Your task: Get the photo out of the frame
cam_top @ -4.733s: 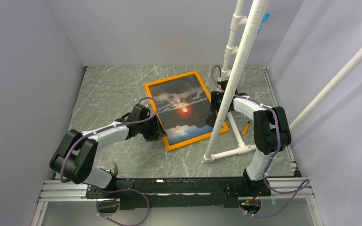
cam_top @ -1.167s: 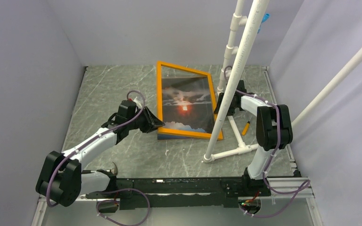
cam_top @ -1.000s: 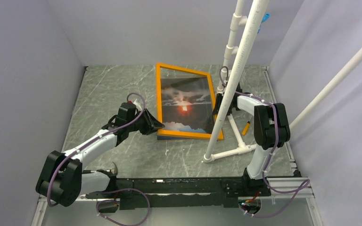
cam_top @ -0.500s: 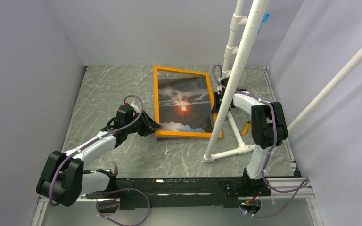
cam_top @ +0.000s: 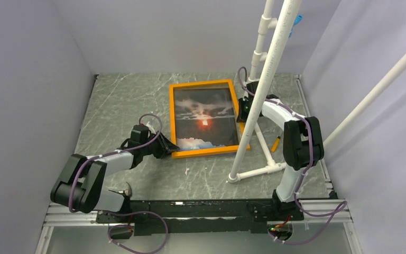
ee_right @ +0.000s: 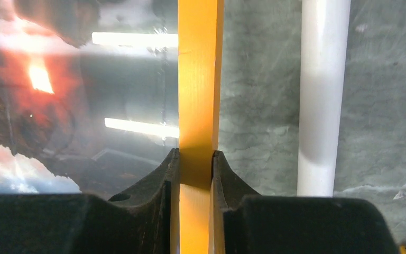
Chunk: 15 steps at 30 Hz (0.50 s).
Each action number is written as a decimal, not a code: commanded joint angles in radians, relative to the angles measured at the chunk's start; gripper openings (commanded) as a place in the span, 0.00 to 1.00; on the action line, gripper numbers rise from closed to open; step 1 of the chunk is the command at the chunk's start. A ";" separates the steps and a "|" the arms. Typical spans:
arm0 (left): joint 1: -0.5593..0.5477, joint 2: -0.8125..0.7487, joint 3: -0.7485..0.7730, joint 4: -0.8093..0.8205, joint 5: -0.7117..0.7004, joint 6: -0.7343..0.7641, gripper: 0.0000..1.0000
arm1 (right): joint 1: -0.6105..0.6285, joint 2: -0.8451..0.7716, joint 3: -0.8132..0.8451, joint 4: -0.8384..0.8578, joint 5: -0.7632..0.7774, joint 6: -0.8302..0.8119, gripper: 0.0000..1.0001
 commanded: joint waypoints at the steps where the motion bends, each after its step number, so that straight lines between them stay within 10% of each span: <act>1: 0.009 0.055 -0.042 0.009 -0.025 0.028 0.00 | 0.023 -0.094 0.123 0.059 -0.032 -0.009 0.00; 15: 0.077 -0.064 0.006 -0.141 -0.008 0.100 0.00 | 0.040 -0.089 0.100 0.099 -0.062 0.007 0.00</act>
